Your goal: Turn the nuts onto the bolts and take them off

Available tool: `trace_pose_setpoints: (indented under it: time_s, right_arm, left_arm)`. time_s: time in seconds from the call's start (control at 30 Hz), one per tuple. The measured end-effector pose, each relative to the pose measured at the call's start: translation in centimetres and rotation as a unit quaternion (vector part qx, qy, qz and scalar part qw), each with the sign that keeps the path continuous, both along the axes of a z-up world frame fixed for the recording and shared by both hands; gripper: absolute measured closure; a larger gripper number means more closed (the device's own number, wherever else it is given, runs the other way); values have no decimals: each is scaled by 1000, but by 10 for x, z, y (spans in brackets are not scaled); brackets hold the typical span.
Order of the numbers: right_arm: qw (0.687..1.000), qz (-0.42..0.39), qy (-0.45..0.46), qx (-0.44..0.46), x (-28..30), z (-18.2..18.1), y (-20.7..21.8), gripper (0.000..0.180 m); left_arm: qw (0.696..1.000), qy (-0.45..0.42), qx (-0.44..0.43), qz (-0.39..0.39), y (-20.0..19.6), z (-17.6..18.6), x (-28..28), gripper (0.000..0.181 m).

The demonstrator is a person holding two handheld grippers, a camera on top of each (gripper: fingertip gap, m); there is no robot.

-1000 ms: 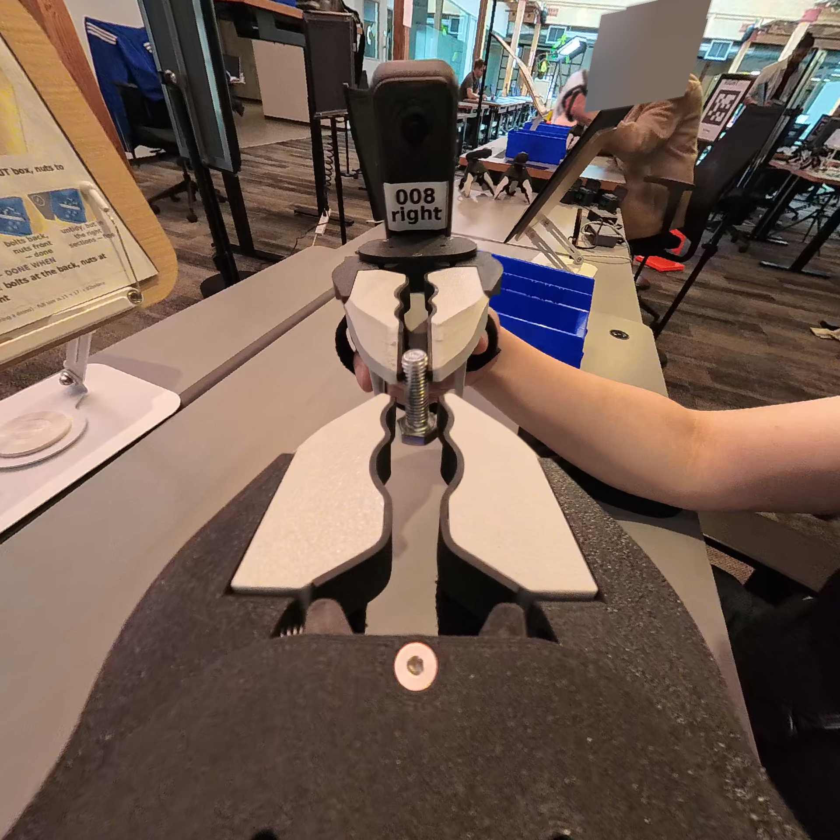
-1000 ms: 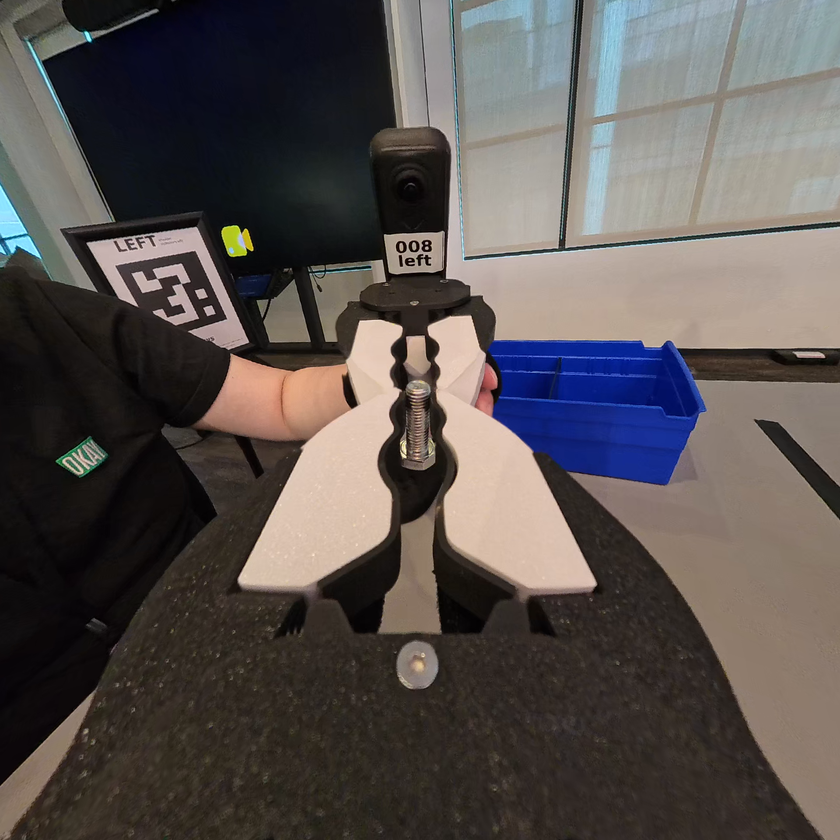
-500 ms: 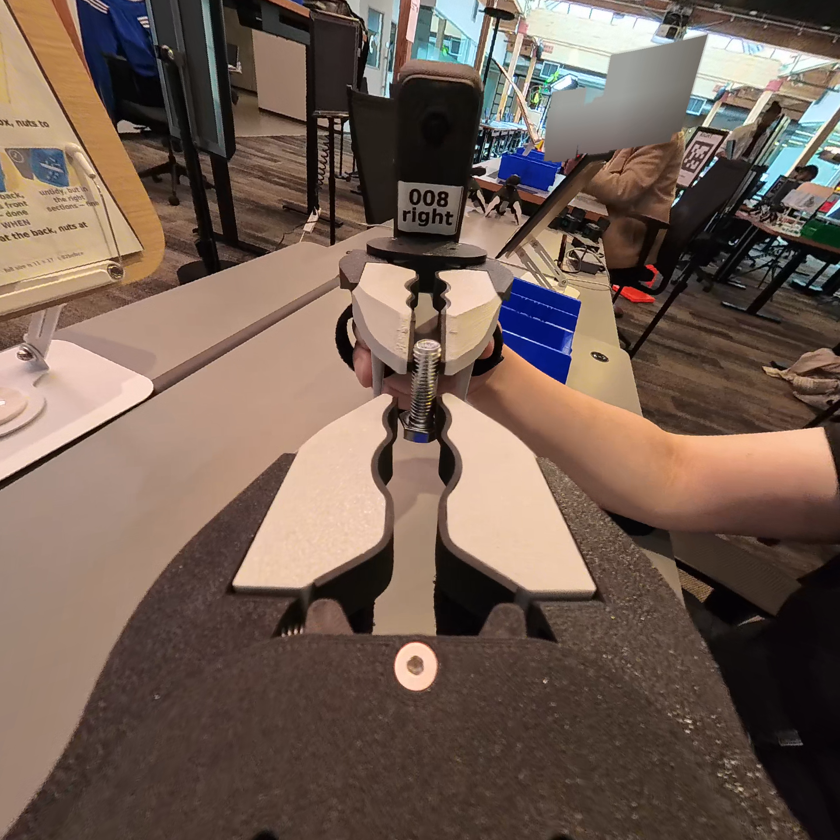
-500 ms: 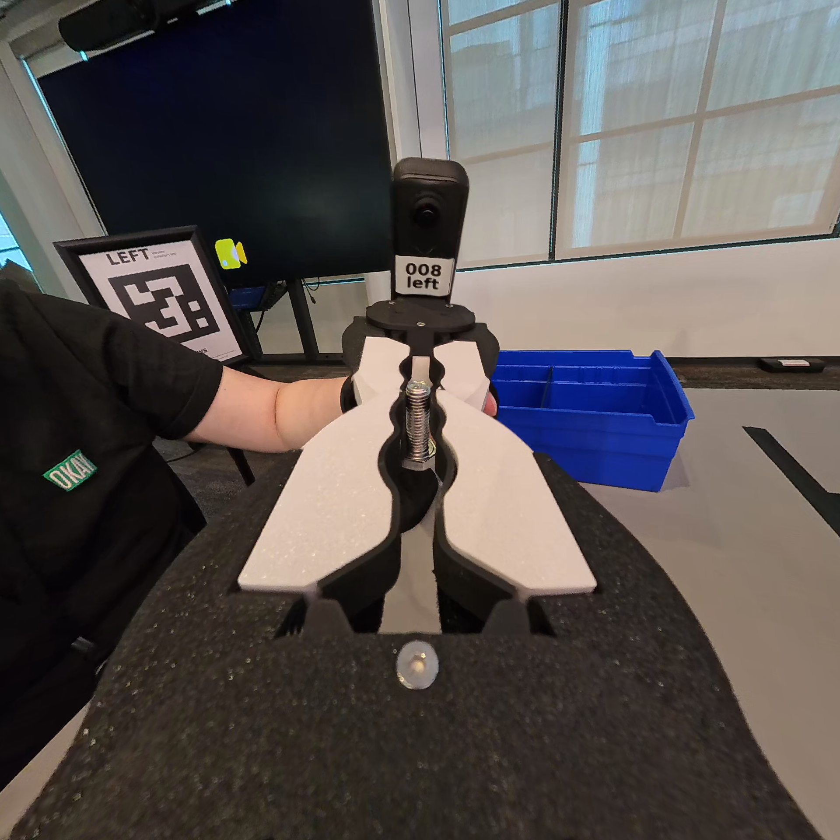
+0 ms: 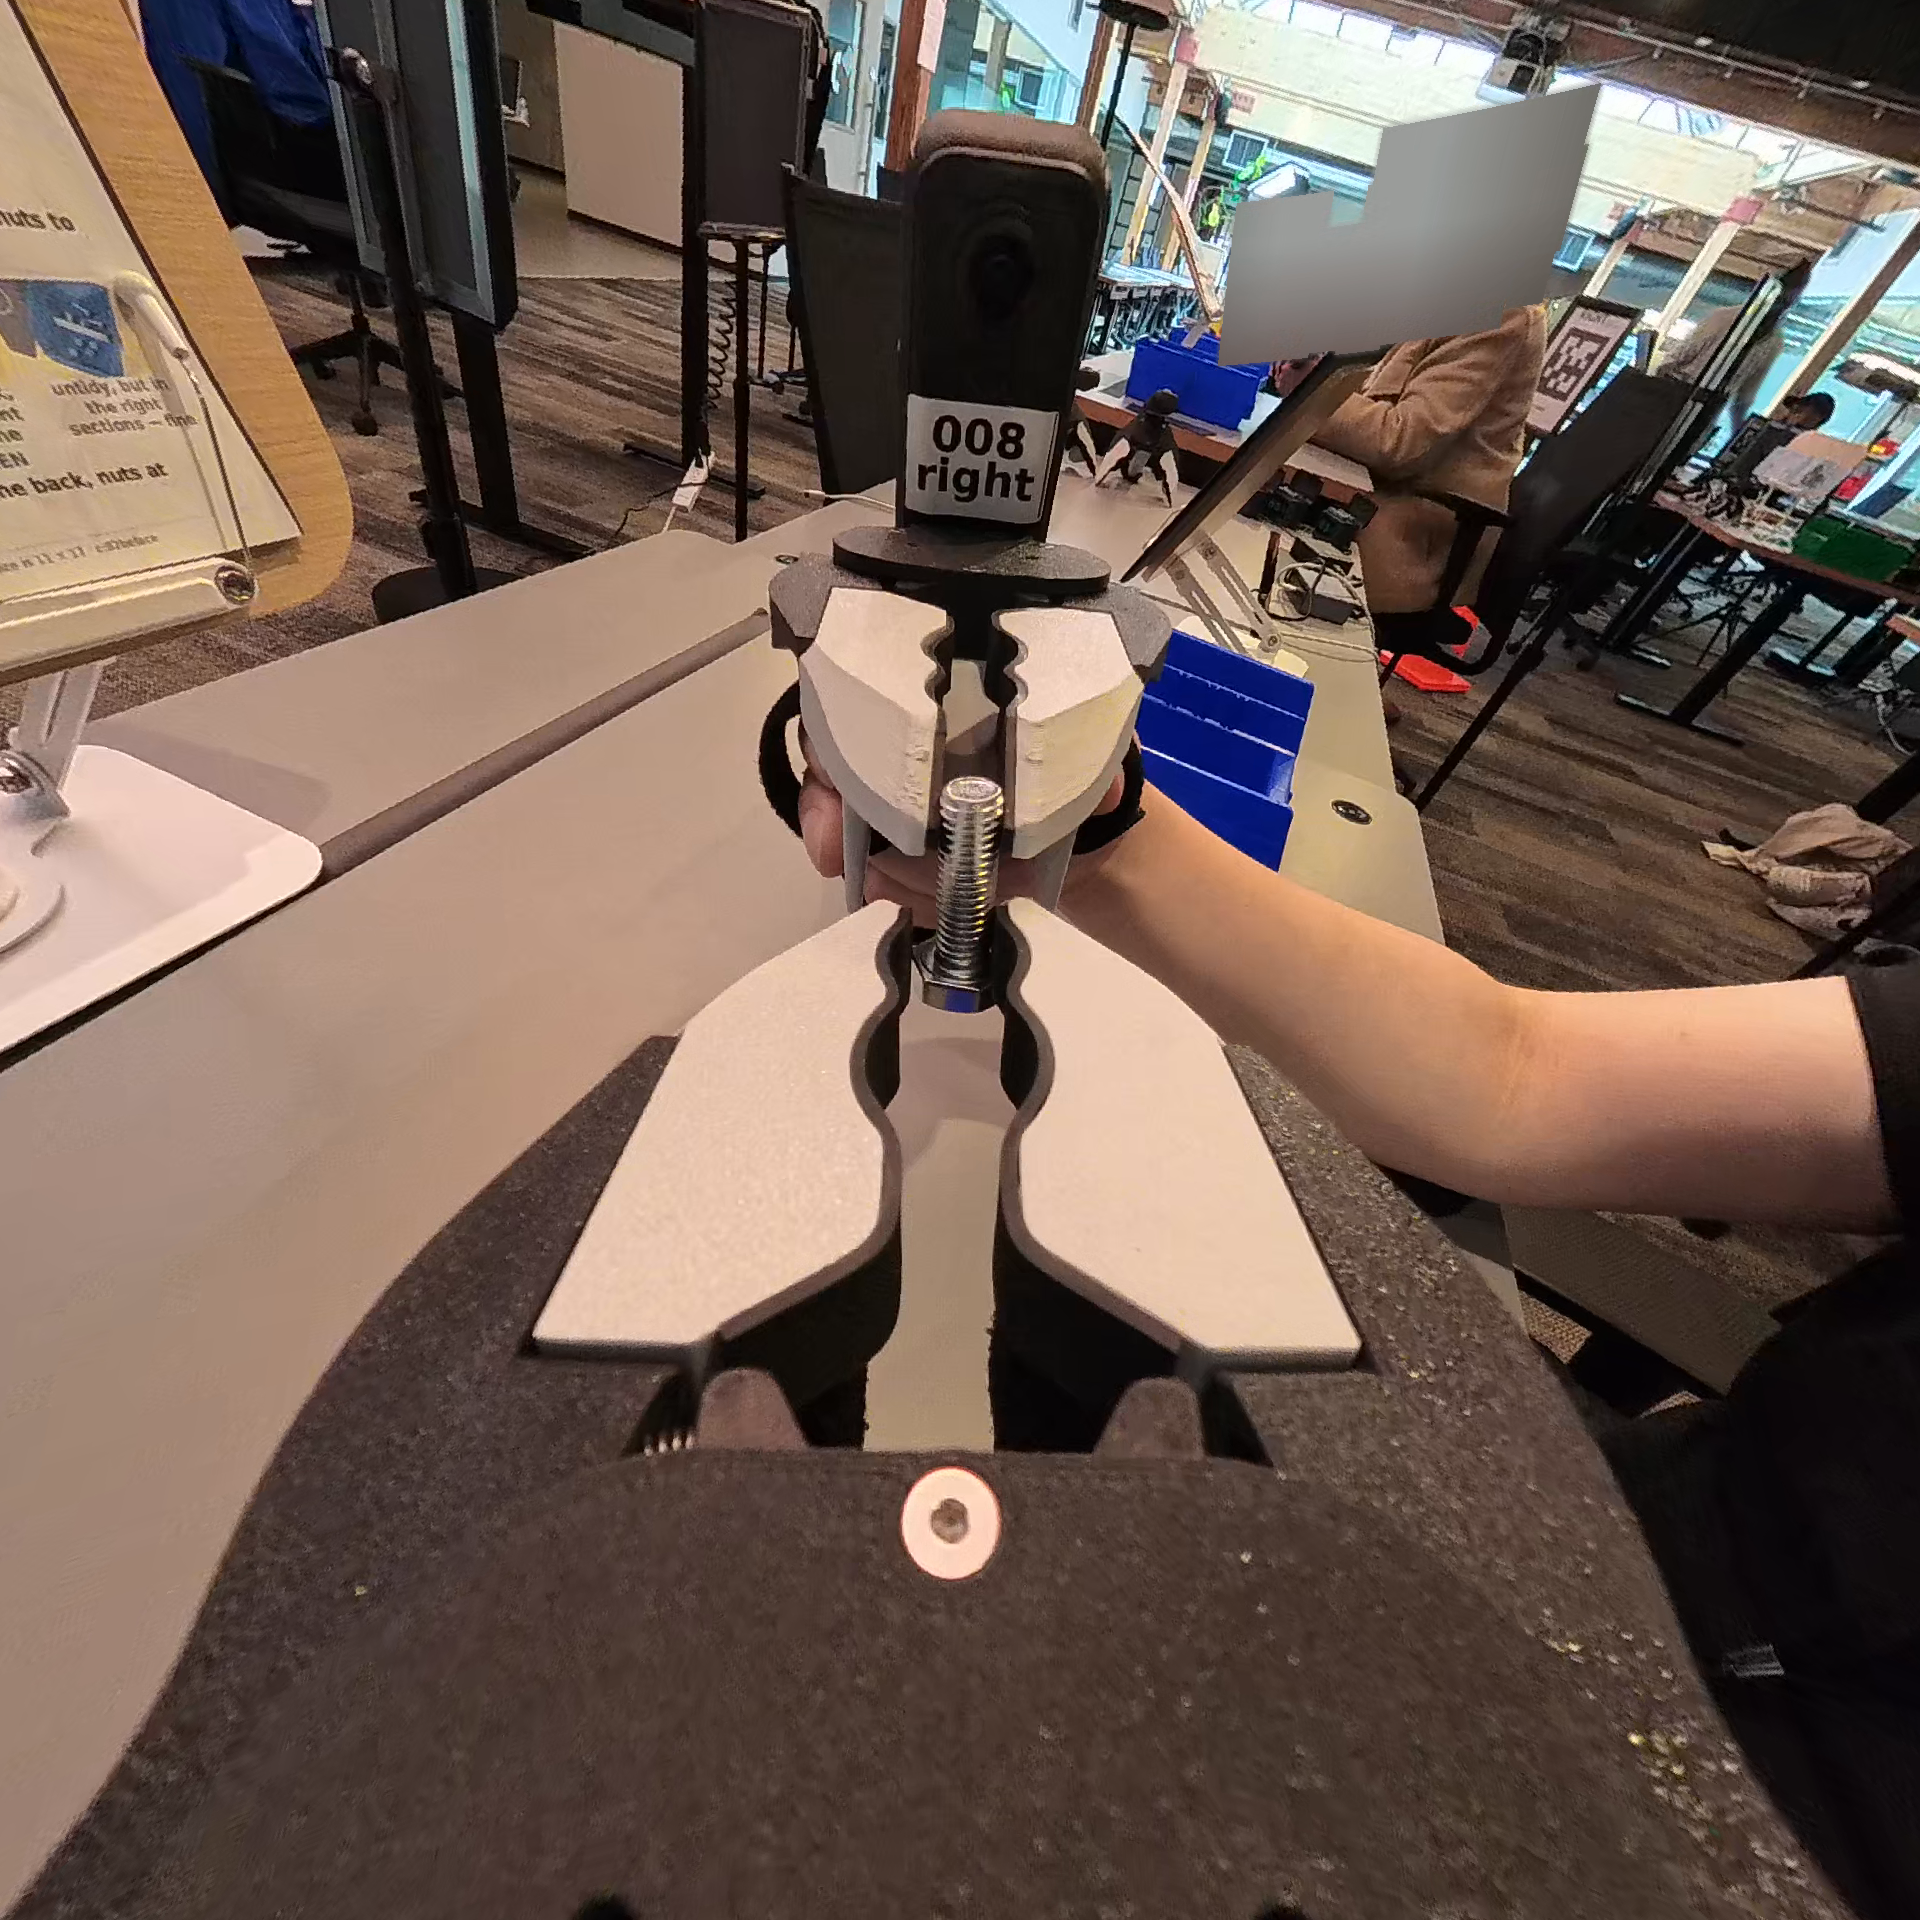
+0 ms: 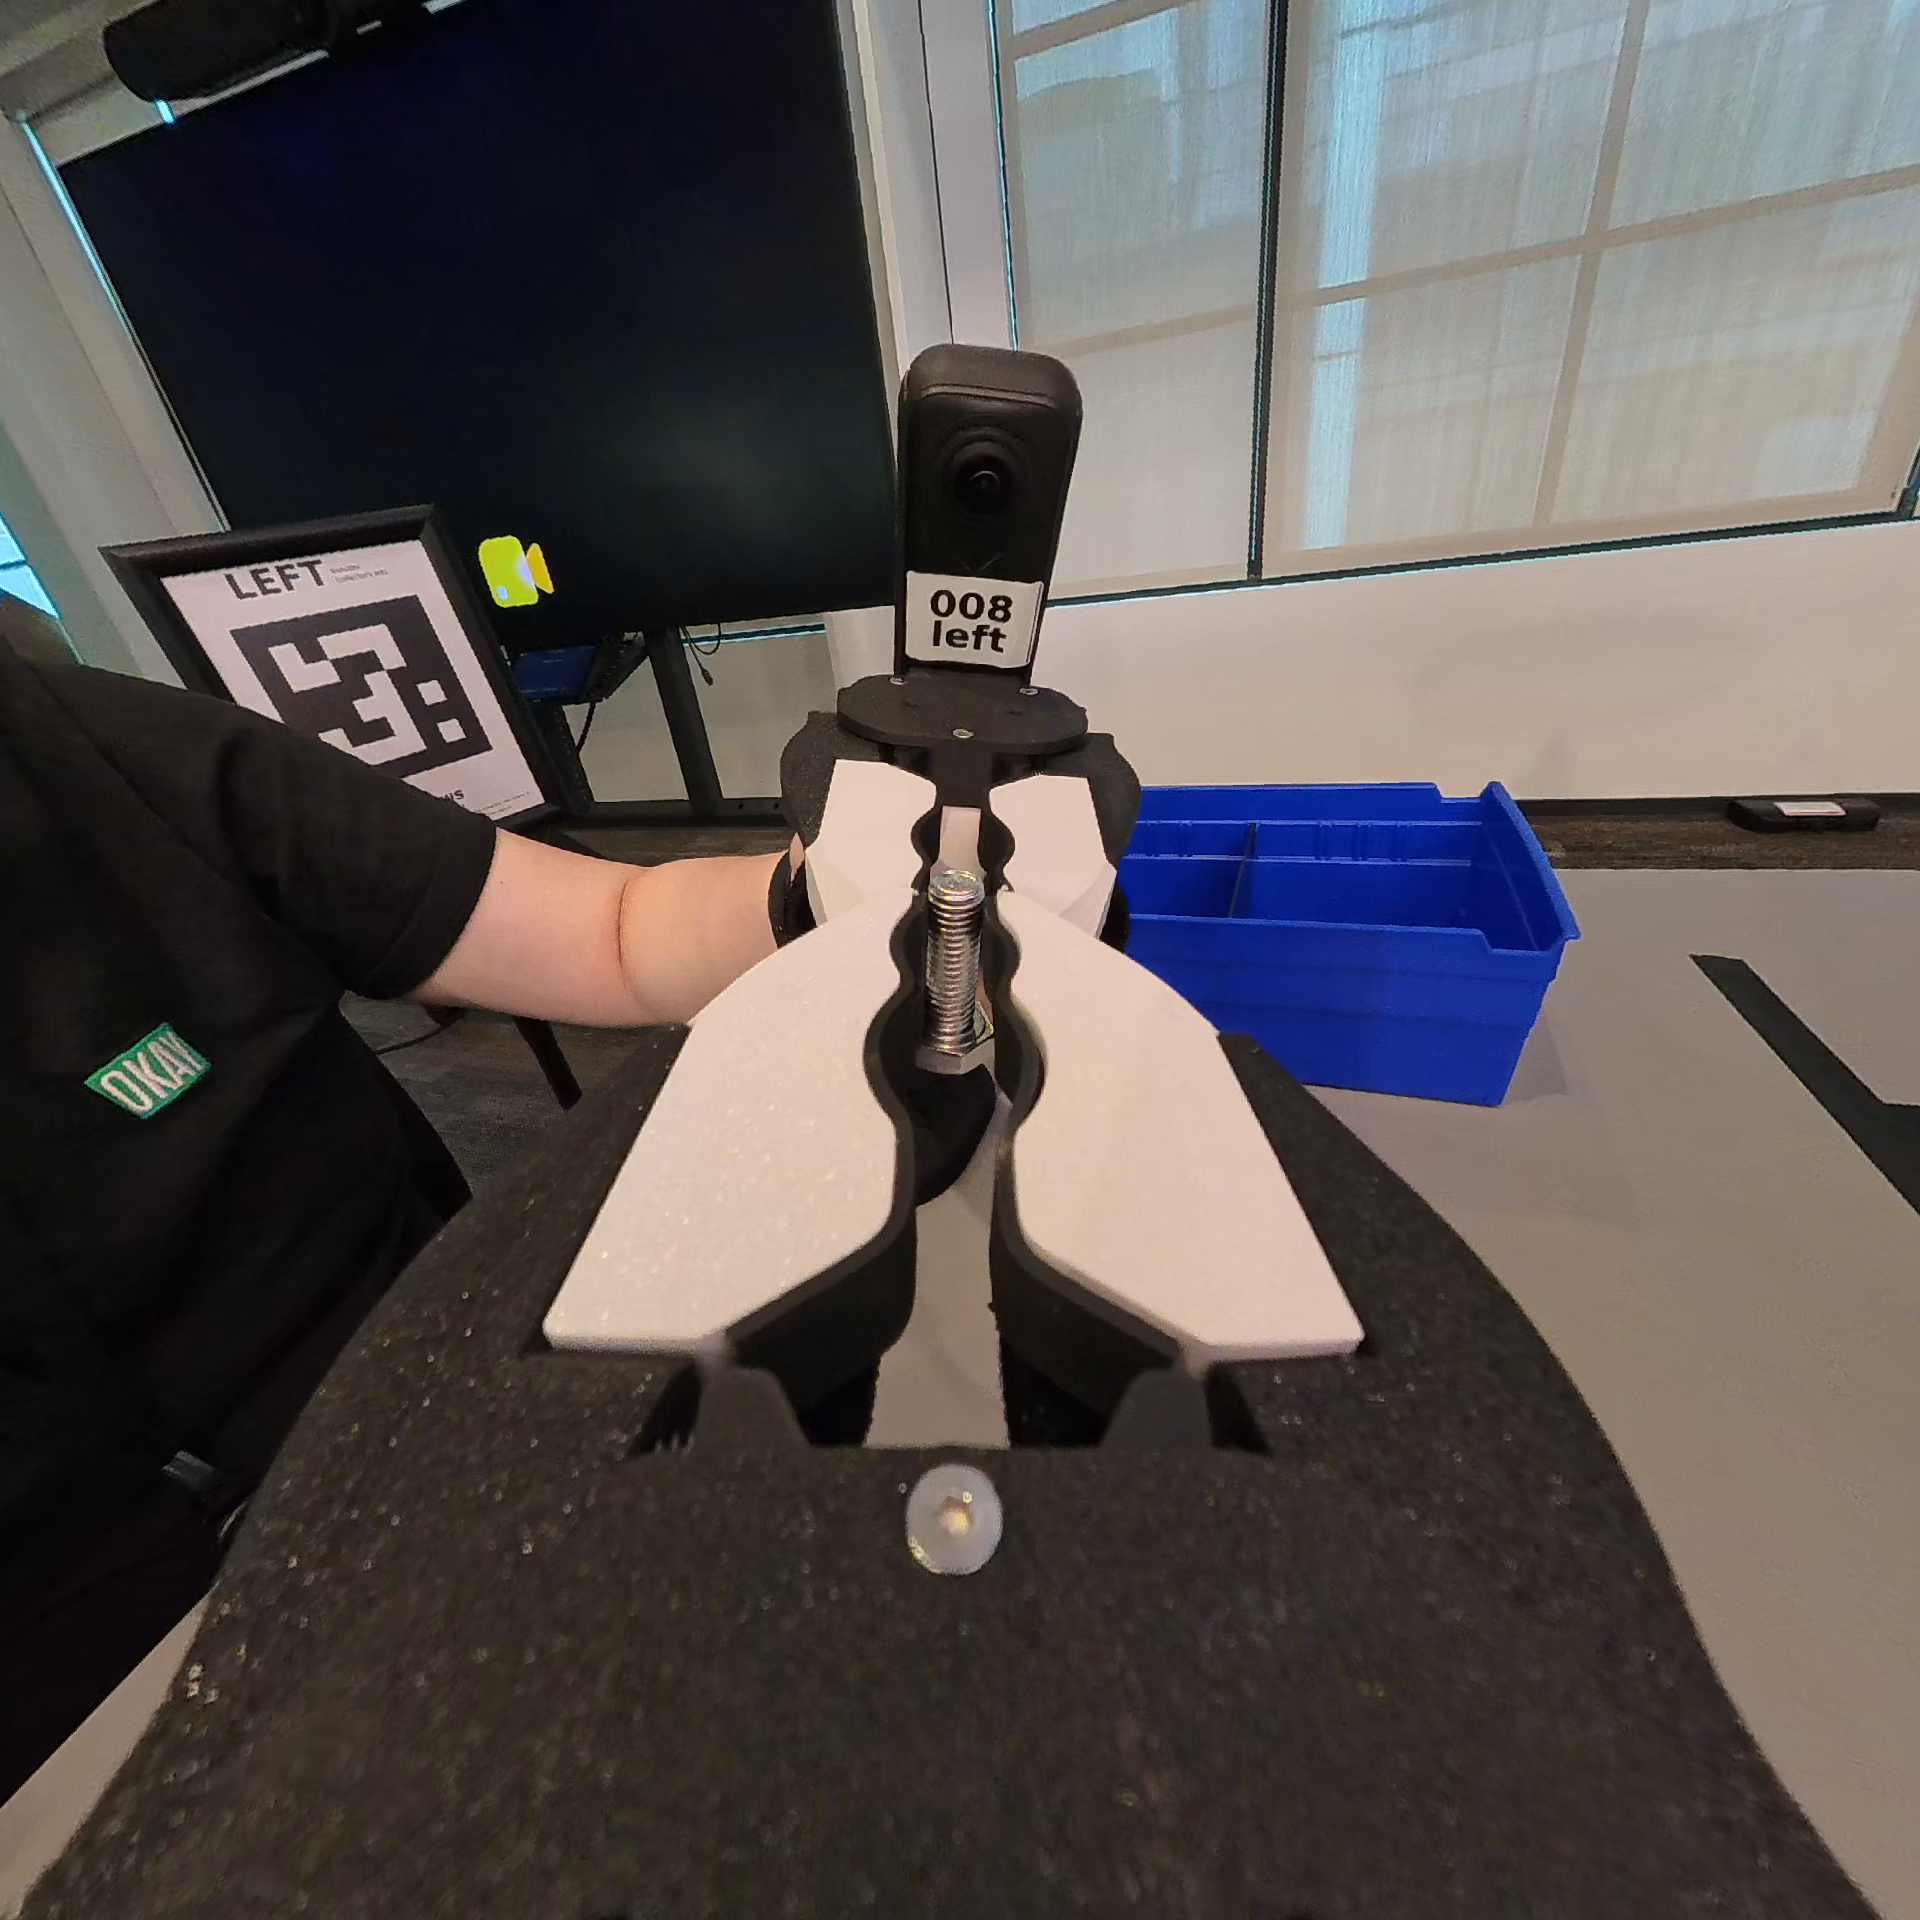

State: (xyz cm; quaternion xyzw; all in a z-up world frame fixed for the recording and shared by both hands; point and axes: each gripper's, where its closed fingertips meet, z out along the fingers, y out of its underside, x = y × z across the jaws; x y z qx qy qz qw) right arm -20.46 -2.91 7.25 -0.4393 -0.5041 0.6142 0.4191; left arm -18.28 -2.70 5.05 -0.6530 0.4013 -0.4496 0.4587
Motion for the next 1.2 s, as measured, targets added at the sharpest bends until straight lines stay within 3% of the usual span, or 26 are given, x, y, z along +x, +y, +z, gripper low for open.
trace_pose_setpoints:
  time_s: [0.43,0.7,0.8,1.0,1.2]
  right_arm:
    - [1000,-9,27,9,1,9,-1,165]
    - [999,-47,-9,17,12,-2,13,162]
    - [996,-36,-69,32,21,-33,15,161]
    - [966,-33,-249,54,26,-134,30,166]
    - [926,-32,-355,123,9,-184,31,164]
  left_arm:
    - [999,-14,-28,-9,0,-7,-2,172]
    - [999,-18,-34,9,7,-9,-12,172]
    - [999,-15,-24,29,10,-7,-24,172]
    - [999,-10,-4,52,10,0,-44,172]
    - [998,-7,1,57,9,4,-51,172]
